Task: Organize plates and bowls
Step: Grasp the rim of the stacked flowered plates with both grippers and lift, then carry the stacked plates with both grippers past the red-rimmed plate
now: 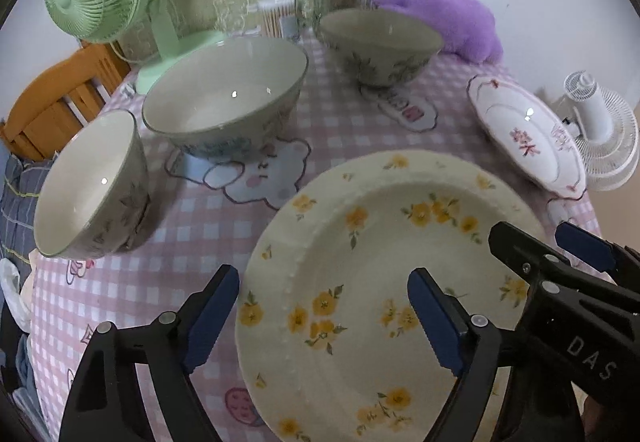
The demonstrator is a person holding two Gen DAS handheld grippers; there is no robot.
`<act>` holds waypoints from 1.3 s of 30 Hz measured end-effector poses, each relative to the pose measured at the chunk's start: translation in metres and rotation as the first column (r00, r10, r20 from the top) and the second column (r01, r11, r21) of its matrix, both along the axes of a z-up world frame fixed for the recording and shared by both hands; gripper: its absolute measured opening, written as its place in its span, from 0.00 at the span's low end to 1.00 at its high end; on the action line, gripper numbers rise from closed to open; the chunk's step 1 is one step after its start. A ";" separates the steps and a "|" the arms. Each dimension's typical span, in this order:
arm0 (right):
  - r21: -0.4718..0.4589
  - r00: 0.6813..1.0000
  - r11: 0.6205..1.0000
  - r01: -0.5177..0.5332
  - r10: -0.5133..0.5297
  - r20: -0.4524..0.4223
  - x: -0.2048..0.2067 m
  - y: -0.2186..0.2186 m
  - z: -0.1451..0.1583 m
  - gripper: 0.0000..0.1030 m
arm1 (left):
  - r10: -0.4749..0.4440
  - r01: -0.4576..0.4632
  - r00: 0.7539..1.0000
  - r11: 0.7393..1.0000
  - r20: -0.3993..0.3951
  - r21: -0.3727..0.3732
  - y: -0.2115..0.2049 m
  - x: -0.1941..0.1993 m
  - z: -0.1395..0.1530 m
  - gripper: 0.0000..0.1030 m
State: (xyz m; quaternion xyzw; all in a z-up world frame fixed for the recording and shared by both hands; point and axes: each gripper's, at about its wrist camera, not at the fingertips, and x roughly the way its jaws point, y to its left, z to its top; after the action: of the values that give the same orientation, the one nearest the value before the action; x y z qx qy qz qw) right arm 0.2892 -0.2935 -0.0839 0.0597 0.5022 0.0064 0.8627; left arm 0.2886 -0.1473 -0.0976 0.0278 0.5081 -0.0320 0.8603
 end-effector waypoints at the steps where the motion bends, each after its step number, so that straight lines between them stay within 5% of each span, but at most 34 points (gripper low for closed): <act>1: -0.002 1.000 1.000 -0.002 0.002 -0.009 0.001 0.001 -0.004 0.73 | 0.003 -0.003 1.000 1.000 -0.006 0.000 0.001 0.000 -0.003 0.82; 6: 0.008 0.999 1.000 0.005 -0.004 -0.040 0.005 0.001 -0.016 0.65 | -0.002 0.002 1.000 1.000 -0.027 -0.018 0.005 0.003 -0.010 0.79; 11: -0.072 0.999 0.997 0.002 -0.005 -0.048 0.005 0.013 -0.015 0.65 | -0.012 0.012 0.999 1.000 -0.038 -0.018 0.009 0.004 -0.010 0.77; 21: -0.031 0.996 0.998 -0.052 0.050 -0.073 -0.004 0.052 -0.014 0.65 | 0.014 -0.015 0.998 1.000 -0.064 -0.009 0.048 -0.009 -0.009 0.76; 39: -0.059 0.993 0.998 -0.035 0.028 -0.113 -0.017 0.060 -0.026 0.68 | 0.001 -0.004 0.996 0.999 -0.092 -0.038 0.052 -0.023 -0.015 0.78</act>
State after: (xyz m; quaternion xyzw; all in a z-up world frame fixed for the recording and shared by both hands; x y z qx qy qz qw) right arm 0.2719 -0.2332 -0.1102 0.0255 0.5506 0.0012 0.8344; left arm 0.2654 -0.0954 -0.1124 0.0094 0.5464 -0.0418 0.8364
